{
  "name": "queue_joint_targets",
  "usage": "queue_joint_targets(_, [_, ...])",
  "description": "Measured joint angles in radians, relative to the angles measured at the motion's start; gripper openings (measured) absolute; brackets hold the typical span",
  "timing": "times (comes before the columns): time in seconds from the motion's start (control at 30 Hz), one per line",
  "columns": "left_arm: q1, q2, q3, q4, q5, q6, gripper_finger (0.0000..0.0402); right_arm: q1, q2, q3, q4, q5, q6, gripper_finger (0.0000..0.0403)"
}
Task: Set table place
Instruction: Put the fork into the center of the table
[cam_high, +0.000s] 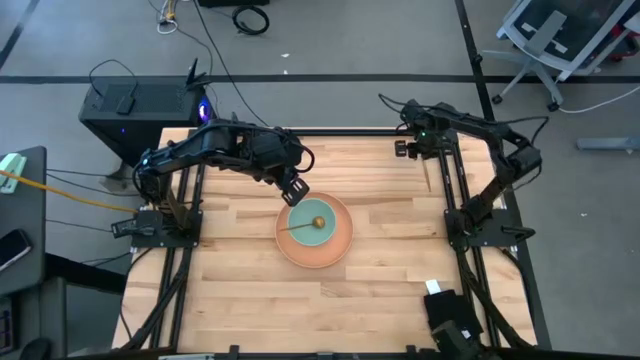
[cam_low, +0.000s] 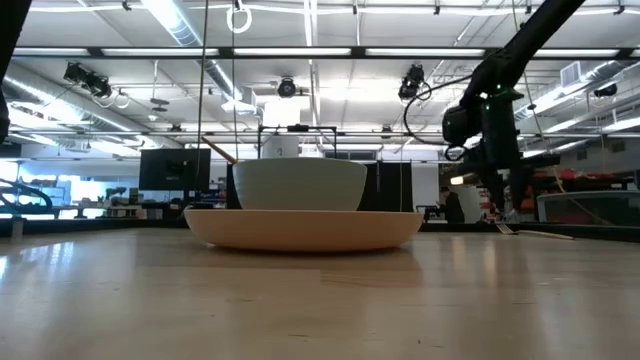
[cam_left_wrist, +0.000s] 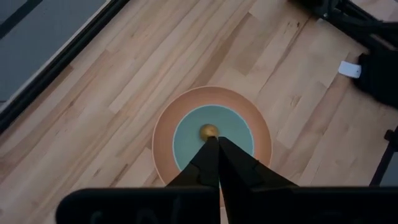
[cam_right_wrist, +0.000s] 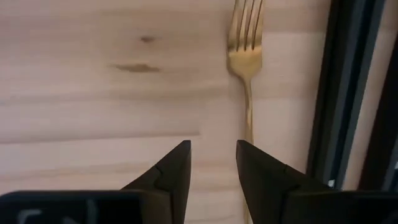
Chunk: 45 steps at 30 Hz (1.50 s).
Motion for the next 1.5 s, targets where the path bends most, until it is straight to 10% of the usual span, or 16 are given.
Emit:
queue_joint_targets(0.57, [0.0,0.001,0.0,0.0,0.0,0.038,0.0014,-0.022,-0.059,0.0,0.212,-0.175,0.129,0.0134])
queue_joint_targets(0.93, [0.0,0.001,0.0,0.0,0.0,0.038,0.0006,-0.045,0.015,0.0,0.165,0.024,-0.054,0.0134])
queue_joint_targets(1.5, [0.0,0.001,0.0,0.002,0.0,0.038,0.0005,0.01,0.066,0.0,0.015,0.049,-0.15,0.0134])
